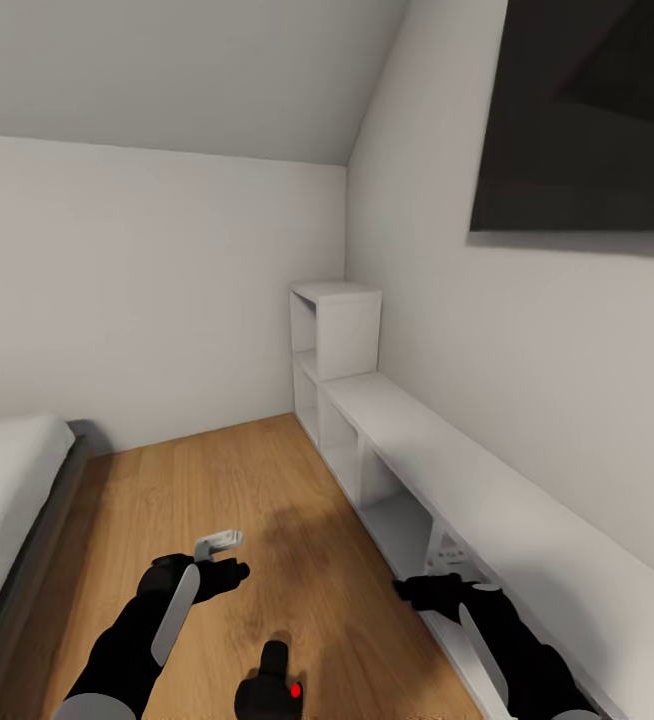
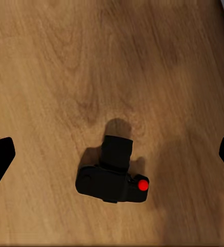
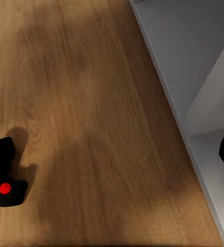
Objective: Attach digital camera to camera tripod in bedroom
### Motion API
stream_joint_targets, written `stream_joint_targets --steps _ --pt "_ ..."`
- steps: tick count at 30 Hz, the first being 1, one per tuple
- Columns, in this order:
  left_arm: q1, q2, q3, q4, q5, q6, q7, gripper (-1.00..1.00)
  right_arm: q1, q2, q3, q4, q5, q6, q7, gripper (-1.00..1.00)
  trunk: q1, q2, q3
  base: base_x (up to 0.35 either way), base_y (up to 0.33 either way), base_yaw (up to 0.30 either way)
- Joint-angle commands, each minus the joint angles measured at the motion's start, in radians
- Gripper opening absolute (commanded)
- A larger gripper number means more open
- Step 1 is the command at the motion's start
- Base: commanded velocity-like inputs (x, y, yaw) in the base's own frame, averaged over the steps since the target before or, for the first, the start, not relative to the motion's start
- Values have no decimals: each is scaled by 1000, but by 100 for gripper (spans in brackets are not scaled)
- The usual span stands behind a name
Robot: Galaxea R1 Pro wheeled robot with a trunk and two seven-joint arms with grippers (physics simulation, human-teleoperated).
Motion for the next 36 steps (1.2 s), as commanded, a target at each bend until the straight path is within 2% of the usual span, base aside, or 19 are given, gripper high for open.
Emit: stream_joint_targets --steps 1,5,9,13,14,16,19,23,24,36 --pt "0 -1 2 -1 11 4 8 100 0 -2 3 -1 -8 6 7 100 0 -1 -5 0 0 0" --pt "0 -1 4 -2 12 4 6 100 0 -6 5 -2 -8 6 67 100 2 -2 -21 0 0 0" --pt "0 -1 5 -2 12 4 2 100 0 -11 15 -2 -8 7 178 100 4 -3 -36 0 0 0" --pt "0 -1 5 -3 13 5 0 100 0 -15 26 -2 -4 7 339 100 6 -4 -51 0 0 0" --pt "0 -1 5 -3 13 5 0 100 0 -17 29 -2 2 6 485 100 6 -4 -55 0 0 0" --pt "0 -1 5 -3 13 5 0 100 0 -18 30 -2 5 6 576 100 7 -4 -63 0 0 0" --pt "0 -1 5 -3 13 5 1 100 0 -19 28 -1 6 5 684 100 8 -5 -75 0 0 0" --pt "0 -1 5 -3 13 5 1 100 0 -20 24 -1 6 5 771 100 10 -6 -90 0 0 0" --pt "0 -1 5 -3 13 5 1 100 0 -25 23 -1 3 5 812 100 11 -6 -94 0 0 0" --pt "0 -1 5 -3 13 5 2 100 0 -43 21 -3 -6 6 840 100 16 -9 -140 0 0 0"
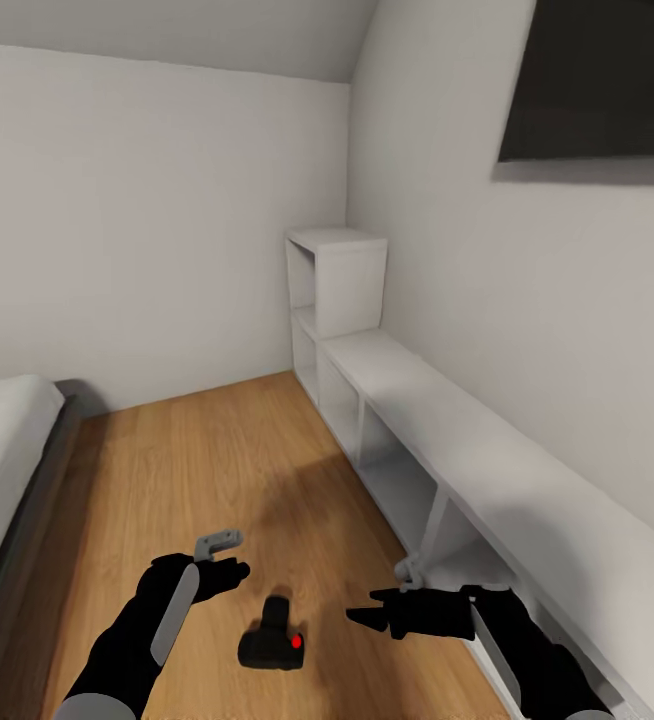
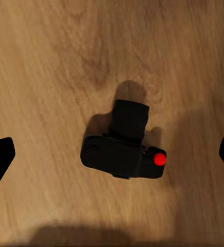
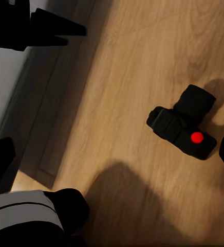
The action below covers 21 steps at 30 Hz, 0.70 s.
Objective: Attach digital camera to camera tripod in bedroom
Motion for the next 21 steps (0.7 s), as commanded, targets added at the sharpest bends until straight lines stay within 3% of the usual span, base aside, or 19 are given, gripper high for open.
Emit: stream_joint_targets --steps 1,21 --pt "0 -1 2 -1 11 4 8 100 0 -1 3 -1 -8 8 -1 100 0 -1 -5 0 0 0" --pt "0 -1 2 -24 10 4 13 100 0 -1 3 -1 -8 4 -2 100 9 -5 -82 0 0 0"
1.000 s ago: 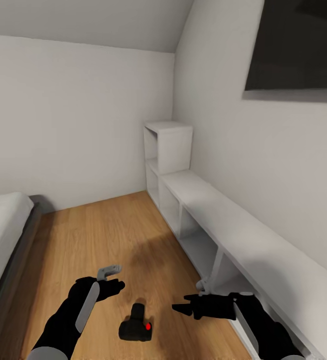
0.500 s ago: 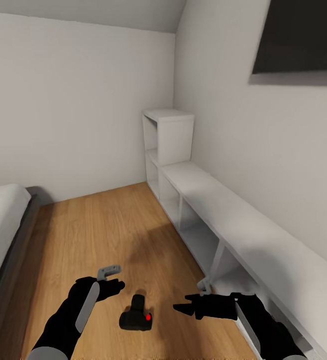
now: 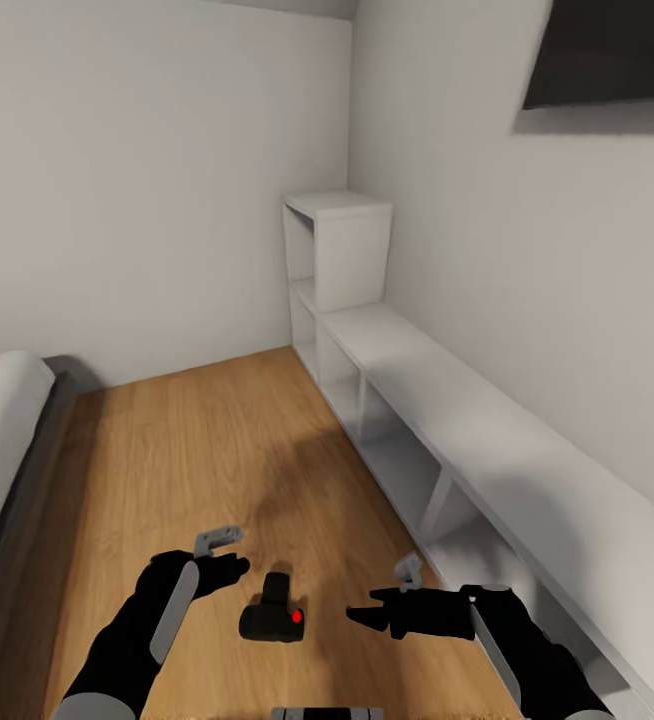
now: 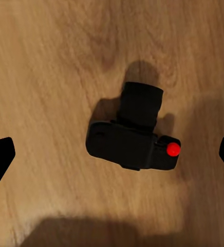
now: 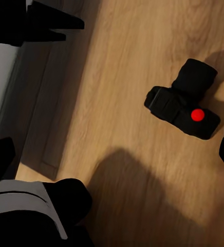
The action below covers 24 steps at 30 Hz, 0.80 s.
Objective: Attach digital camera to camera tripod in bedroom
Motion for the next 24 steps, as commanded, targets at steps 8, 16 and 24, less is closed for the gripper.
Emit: stream_joint_targets --steps 8,16,24 --pt "0 -1 1 -30 11 5 8 100 0 -1 3 0 -8 11 -1 100 3 -2 -32 0 0 0" --pt "0 -1 0 -33 11 5 9 100 0 -1 3 0 -8 12 -1 100 7 -4 -63 0 0 0" --pt "0 -1 0 -34 11 5 9 100 0 -1 3 0 -8 14 -1 100 11 -6 -94 0 0 0"
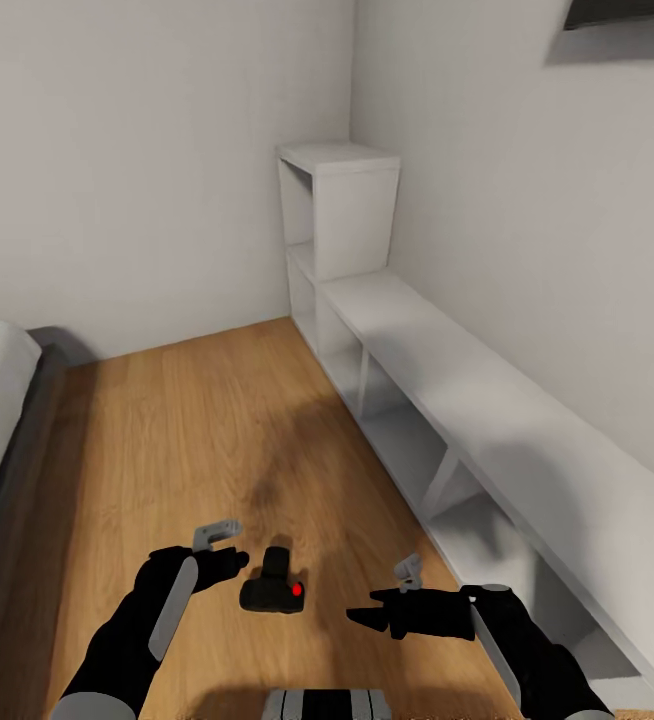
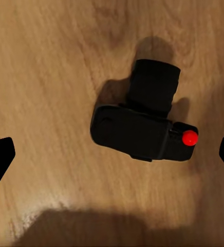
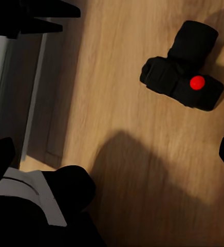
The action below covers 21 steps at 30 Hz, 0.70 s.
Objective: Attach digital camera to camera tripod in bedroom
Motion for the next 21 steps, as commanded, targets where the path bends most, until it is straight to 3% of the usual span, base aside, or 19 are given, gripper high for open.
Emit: stream_joint_targets --steps 1,21 --pt "0 -1 2 -1 11 4 7 100 0 -1 3 -1 -8 9 -1 100 0 -1 -5 0 0 0" --pt "0 -1 2 -3 11 4 8 100 0 -1 1 -1 -8 7 0 100 9 -5 -82 0 0 0"
